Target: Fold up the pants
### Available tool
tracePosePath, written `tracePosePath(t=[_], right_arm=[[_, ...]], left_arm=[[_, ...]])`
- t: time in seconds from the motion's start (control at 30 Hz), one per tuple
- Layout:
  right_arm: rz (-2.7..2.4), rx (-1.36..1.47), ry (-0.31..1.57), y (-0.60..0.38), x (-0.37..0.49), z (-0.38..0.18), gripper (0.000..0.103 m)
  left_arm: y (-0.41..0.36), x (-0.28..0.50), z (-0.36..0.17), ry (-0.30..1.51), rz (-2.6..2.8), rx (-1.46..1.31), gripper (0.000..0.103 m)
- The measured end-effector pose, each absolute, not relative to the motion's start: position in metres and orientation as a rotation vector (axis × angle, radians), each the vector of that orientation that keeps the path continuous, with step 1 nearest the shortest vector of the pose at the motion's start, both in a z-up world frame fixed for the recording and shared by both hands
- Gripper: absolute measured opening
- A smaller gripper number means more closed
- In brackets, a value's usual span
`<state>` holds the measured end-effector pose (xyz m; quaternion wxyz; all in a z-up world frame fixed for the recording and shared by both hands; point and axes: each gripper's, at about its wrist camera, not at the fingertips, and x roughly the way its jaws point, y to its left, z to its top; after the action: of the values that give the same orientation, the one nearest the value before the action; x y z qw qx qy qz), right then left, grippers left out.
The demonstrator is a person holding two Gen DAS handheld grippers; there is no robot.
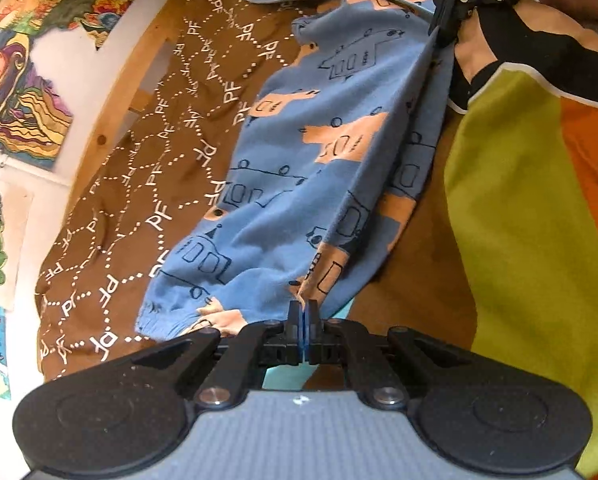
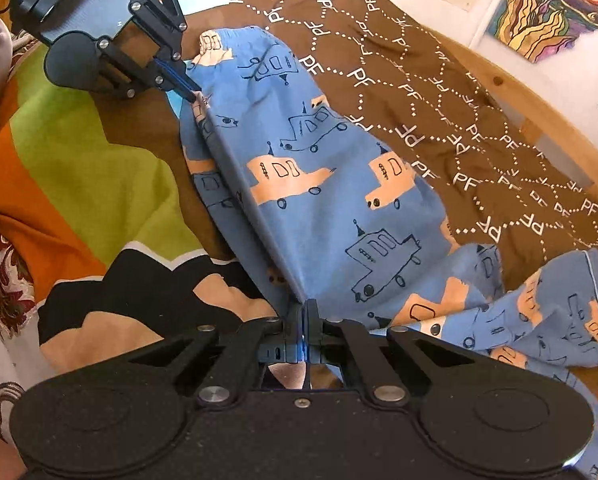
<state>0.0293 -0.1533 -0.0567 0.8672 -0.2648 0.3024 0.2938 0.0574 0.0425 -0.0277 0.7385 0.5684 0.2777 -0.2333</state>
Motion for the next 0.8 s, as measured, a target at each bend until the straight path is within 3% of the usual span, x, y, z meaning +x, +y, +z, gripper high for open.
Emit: tracePosePath(t=[0.1, 0.17, 0.2, 0.23, 0.27, 0.3, 0.43, 0.53, 0.63, 0.8], right_arm=[[0.617, -0.534, 0.640, -0.155, 0.031, -0.059, 0.004], [0.612, -0.515, 0.635, -0.158, 0.030, -0.058, 0.006], [0.606, -0.510, 0.629, -0.160, 0.030, -0.057, 0.008], [0.602, -0.506, 0.625, -0.161, 0.028, -0.056, 0.014], [0.599, -0.496, 0.622, -0.164, 0.026, -0.054, 0.019], [0.593, -0.485, 0.620, -0.169, 0.025, -0.053, 0.030], [0.541, -0.373, 0.623, -0.197, 0.022, -0.043, 0.067], [0.463, -0.283, 0.620, -0.222, 0.020, -0.039, 0.087], [0.337, -0.241, 0.602, -0.249, 0.020, -0.037, 0.095], [0.097, -0.075, 0.621, -0.309, 0.035, -0.032, 0.098]], left_arm=[[0.044, 0.061, -0.025, 0.628, -0.525, 1.208, 0.004], [0.046, 0.062, -0.022, 0.632, -0.536, 1.170, 0.017], [0.046, 0.063, -0.019, 0.631, -0.541, 1.144, 0.038], [0.047, 0.065, -0.014, 0.633, -0.549, 1.111, 0.066], [0.048, 0.065, -0.008, 0.646, -0.573, 1.061, 0.077], [0.050, 0.066, 0.001, 0.661, -0.618, 0.986, 0.089], [0.040, 0.066, 0.023, 0.689, -0.673, 0.784, 0.093], [0.021, 0.073, 0.032, 0.672, -0.665, 0.594, 0.102], [-0.011, 0.083, 0.030, 0.647, -0.666, 0.393, 0.103], [-0.071, 0.102, 0.014, 0.632, -0.709, 0.182, 0.103]])
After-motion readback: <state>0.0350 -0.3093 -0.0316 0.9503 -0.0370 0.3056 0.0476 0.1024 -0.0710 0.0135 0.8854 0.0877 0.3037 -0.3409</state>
